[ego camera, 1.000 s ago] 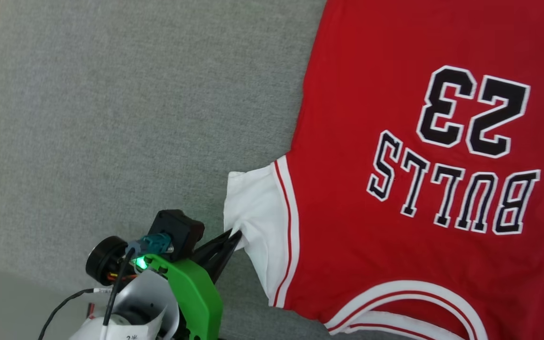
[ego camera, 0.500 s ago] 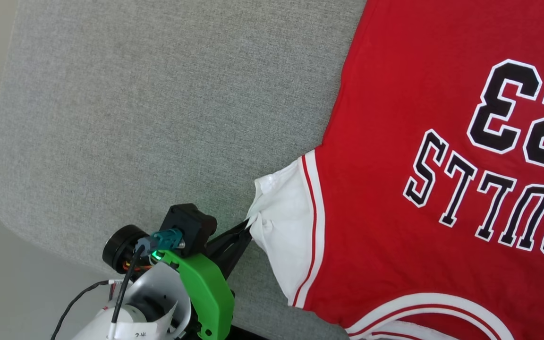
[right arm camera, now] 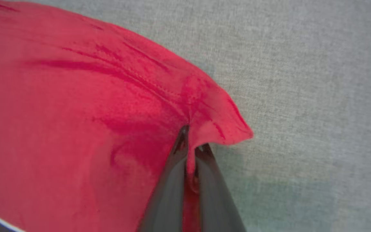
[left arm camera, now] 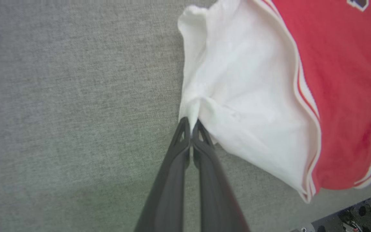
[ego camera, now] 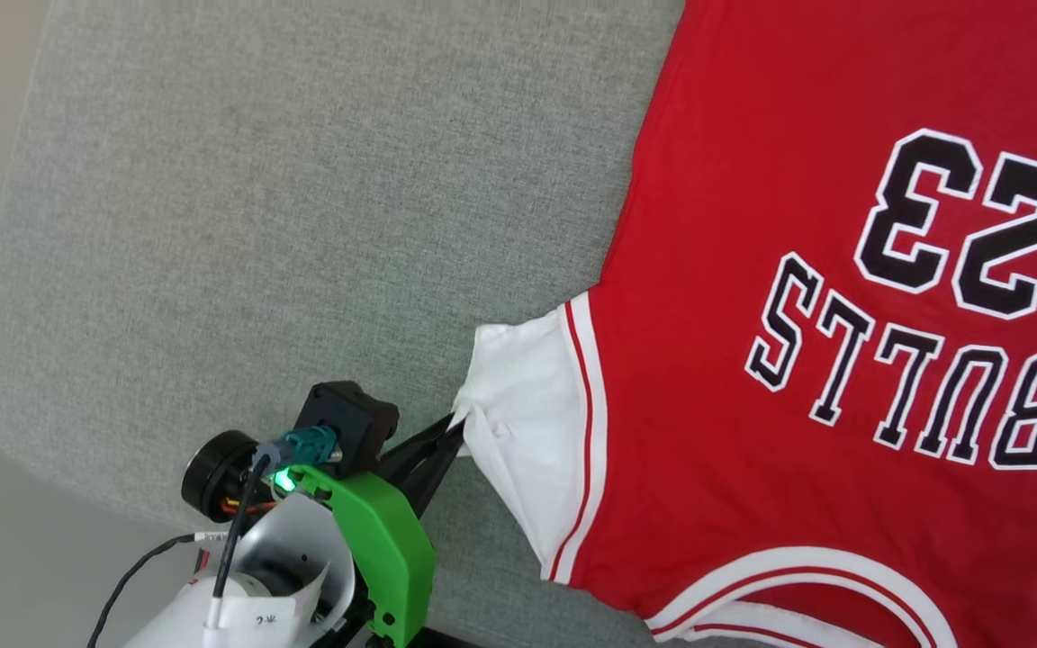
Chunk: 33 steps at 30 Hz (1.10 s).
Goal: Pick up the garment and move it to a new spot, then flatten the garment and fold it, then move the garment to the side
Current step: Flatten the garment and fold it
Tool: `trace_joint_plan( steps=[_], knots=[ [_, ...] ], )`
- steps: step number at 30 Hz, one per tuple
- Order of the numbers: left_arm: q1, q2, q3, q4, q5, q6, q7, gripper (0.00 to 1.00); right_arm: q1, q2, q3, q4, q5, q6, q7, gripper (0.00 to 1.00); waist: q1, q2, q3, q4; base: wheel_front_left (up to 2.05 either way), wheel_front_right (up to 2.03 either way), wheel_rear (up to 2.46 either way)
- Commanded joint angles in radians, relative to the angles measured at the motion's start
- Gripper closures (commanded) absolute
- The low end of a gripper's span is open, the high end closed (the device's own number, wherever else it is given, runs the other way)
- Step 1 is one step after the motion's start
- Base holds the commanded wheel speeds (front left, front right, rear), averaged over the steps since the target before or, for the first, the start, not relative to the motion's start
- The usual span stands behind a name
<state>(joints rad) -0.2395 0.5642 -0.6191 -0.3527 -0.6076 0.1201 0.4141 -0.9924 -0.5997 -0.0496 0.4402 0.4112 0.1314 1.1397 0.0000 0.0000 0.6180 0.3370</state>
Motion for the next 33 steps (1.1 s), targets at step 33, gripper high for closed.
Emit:
trace_joint_plan(
  steps=[33],
  knots=[
    [0.098, -0.033, 0.025, 0.178, -0.056, 0.059, -0.104, 1.00, 0.995, 0.171, -0.232, -0.478, 0.179, -0.001, 0.014, 1.00, 0.0000, 0.0000, -0.460, -0.227, 0.00, 0.00, 0.00]
  ],
)
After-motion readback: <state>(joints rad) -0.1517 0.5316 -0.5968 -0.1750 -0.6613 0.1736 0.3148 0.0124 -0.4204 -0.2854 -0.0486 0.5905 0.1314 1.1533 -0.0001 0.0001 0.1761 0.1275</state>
